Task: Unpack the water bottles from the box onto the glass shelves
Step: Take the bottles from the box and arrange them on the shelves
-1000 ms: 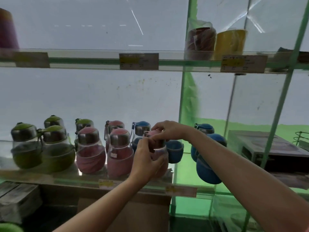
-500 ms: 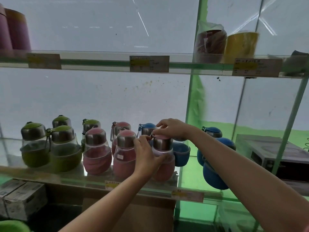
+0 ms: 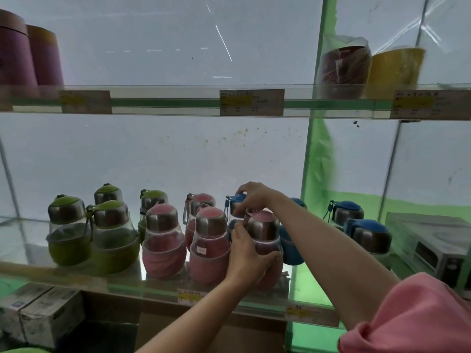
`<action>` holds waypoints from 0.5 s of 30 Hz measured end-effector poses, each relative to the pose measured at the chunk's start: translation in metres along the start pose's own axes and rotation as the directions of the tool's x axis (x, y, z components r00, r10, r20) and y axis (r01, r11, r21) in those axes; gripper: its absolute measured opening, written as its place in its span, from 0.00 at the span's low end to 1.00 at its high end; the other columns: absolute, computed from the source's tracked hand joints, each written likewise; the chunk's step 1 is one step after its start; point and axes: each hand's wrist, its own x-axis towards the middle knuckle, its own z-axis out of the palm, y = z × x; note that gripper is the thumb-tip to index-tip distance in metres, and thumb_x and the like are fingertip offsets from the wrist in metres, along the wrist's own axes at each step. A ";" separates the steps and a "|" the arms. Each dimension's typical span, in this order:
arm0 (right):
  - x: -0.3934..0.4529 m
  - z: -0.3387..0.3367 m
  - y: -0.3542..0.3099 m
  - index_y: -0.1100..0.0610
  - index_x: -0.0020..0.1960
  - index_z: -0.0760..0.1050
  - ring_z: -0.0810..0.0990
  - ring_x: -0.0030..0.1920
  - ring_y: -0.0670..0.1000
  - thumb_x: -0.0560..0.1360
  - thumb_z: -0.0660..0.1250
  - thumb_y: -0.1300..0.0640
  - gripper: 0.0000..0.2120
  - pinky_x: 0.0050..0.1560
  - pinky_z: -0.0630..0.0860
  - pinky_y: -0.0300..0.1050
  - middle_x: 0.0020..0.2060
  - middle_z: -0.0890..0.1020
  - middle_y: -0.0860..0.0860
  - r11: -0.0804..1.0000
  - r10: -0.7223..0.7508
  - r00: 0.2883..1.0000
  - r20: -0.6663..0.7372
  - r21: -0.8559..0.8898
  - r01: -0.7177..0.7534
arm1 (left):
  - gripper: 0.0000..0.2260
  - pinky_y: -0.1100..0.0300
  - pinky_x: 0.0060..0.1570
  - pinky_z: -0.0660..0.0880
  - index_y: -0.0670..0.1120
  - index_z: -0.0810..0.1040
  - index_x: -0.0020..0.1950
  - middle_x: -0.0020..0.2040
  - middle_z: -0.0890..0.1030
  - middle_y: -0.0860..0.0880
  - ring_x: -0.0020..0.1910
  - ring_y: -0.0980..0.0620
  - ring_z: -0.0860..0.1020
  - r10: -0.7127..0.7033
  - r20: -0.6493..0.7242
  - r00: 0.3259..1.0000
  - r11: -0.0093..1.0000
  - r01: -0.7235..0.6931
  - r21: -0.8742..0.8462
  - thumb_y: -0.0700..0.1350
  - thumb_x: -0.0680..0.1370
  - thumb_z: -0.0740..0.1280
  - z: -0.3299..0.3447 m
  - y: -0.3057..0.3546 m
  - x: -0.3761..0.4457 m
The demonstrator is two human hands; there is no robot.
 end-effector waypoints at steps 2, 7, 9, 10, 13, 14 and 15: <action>-0.003 -0.007 -0.004 0.58 0.60 0.74 0.77 0.49 0.52 0.68 0.72 0.56 0.22 0.53 0.78 0.46 0.53 0.79 0.55 0.999 -0.035 0.995 -0.091 0.032 0.038 | 0.32 0.61 0.61 0.69 0.48 0.61 0.61 0.62 0.70 0.49 0.60 0.53 0.71 -0.001 0.002 1.000 1.000 0.001 -0.003 0.45 0.66 0.78 -0.001 0.001 0.000; -0.024 -0.044 -0.009 0.59 0.62 0.71 0.75 0.50 0.52 0.72 0.69 0.56 0.20 0.55 0.75 0.47 0.53 0.77 0.55 0.970 -0.073 0.943 -0.325 0.195 0.143 | 0.33 0.63 0.53 0.68 0.46 0.63 0.63 0.59 0.70 0.48 0.56 0.53 0.71 -0.046 0.001 0.999 0.999 0.046 0.017 0.46 0.65 0.78 -0.001 0.003 0.002; -0.032 -0.057 -0.007 0.59 0.62 0.72 0.74 0.50 0.52 0.73 0.69 0.55 0.19 0.55 0.74 0.46 0.51 0.76 0.54 0.950 -0.043 0.902 -0.429 0.263 0.171 | 0.32 0.63 0.52 0.68 0.45 0.64 0.63 0.58 0.68 0.49 0.56 0.52 0.71 -0.063 0.002 0.998 0.998 0.063 0.018 0.46 0.66 0.77 0.000 0.005 0.001; -0.038 -0.063 -0.003 0.59 0.62 0.72 0.74 0.50 0.52 0.73 0.69 0.54 0.19 0.54 0.73 0.46 0.50 0.76 0.53 0.943 -0.017 0.877 -0.481 0.285 0.175 | 0.31 0.63 0.52 0.67 0.45 0.64 0.64 0.58 0.67 0.50 0.56 0.53 0.71 -0.069 0.007 0.998 0.997 0.069 0.020 0.45 0.67 0.76 0.002 0.009 0.000; -0.048 -0.081 0.006 0.58 0.60 0.73 0.74 0.49 0.52 0.73 0.68 0.53 0.18 0.54 0.76 0.50 0.48 0.76 0.52 0.930 0.067 0.812 -0.580 0.330 0.160 | 0.29 0.61 0.57 0.70 0.42 0.63 0.64 0.59 0.66 0.48 0.57 0.52 0.70 -0.099 -0.019 0.995 0.994 0.100 0.037 0.45 0.70 0.75 0.004 0.011 0.003; -0.053 -0.087 0.011 0.58 0.59 0.73 0.74 0.49 0.52 0.73 0.68 0.52 0.17 0.53 0.76 0.50 0.47 0.76 0.52 0.930 0.089 0.806 -0.585 0.339 0.144 | 0.29 0.56 0.60 0.71 0.42 0.63 0.64 0.61 0.67 0.46 0.59 0.49 0.71 -0.119 -0.030 0.992 0.992 0.120 0.033 0.44 0.70 0.74 0.005 0.011 0.006; -0.059 -0.092 0.017 0.57 0.59 0.73 0.74 0.48 0.53 0.73 0.68 0.52 0.17 0.50 0.76 0.49 0.47 0.76 0.52 0.930 0.103 0.811 -0.576 0.345 0.127 | 0.29 0.52 0.62 0.72 0.42 0.64 0.64 0.62 0.67 0.45 0.60 0.46 0.72 -0.140 -0.039 0.989 0.990 0.141 0.029 0.44 0.70 0.74 0.007 0.011 0.009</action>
